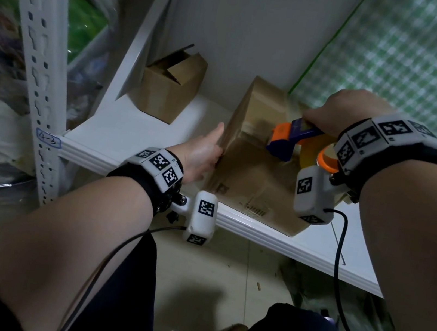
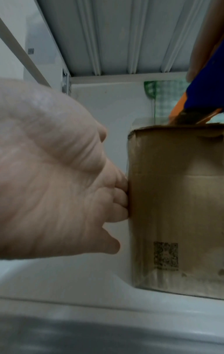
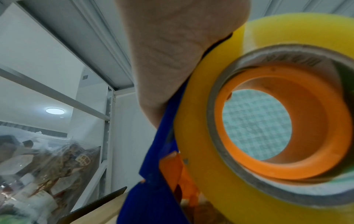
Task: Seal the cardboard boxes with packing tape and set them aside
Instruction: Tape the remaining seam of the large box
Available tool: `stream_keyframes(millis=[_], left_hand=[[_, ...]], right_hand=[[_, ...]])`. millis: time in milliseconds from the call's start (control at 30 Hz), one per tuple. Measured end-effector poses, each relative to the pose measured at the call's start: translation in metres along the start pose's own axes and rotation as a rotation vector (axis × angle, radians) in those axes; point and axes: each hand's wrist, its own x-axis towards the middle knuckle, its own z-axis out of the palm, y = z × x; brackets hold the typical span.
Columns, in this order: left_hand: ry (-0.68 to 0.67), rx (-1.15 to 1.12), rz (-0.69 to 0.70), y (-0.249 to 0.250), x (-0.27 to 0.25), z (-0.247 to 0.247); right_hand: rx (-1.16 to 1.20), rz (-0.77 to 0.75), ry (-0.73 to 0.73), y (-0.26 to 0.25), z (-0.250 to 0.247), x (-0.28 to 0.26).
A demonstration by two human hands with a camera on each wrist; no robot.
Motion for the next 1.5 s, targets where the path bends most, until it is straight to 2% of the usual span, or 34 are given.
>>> stream_keyframes(millis=[67,200,267,333,467,533,600,700,800,867,967,1367,1500], left_hand=[[0.003,-0.009,-0.004,0.004,0.001,0.0],[0.054,-0.191,0.244,0.032,-0.006,0.02],[0.1,-0.138,0.349,0.042,-0.006,0.025],[0.146,0.126,0.404,0.05,-0.006,0.027],[0.229,0.94,0.385,0.063,-0.003,0.034],[0.313,1.276,0.365,0.064,-0.002,0.042],[0.409,1.434,0.373,0.064,-0.002,0.046],[0.476,1.478,0.409,0.063,0.003,0.048],[0.477,1.505,0.388,0.065,0.006,0.047],[0.486,1.542,0.365,0.07,0.004,0.047],[0.514,1.616,0.344,0.078,0.004,0.048],[0.586,1.655,0.26,0.074,0.023,0.049],[0.578,1.675,0.228,0.076,0.024,0.049]], right_hand=[[0.093,-0.032,0.016,0.004,0.004,0.001],[0.155,-0.069,0.064,0.012,0.007,-0.003],[0.176,-0.077,0.063,0.012,0.006,-0.006],[0.206,-0.085,0.042,0.012,0.007,-0.007],[0.128,-0.137,0.004,0.012,-0.004,-0.01],[0.108,-0.205,0.073,0.014,-0.008,-0.013],[0.132,-0.302,0.2,0.02,-0.007,-0.018],[0.15,-0.437,0.235,0.031,-0.005,-0.023],[0.139,-0.515,0.123,0.038,-0.011,-0.025],[0.039,-0.542,0.047,0.041,-0.011,-0.024],[-0.06,-0.537,0.017,0.044,-0.01,-0.02],[-0.042,-0.516,0.057,0.075,-0.007,-0.008],[-0.027,-0.502,0.047,0.1,0.001,-0.011]])
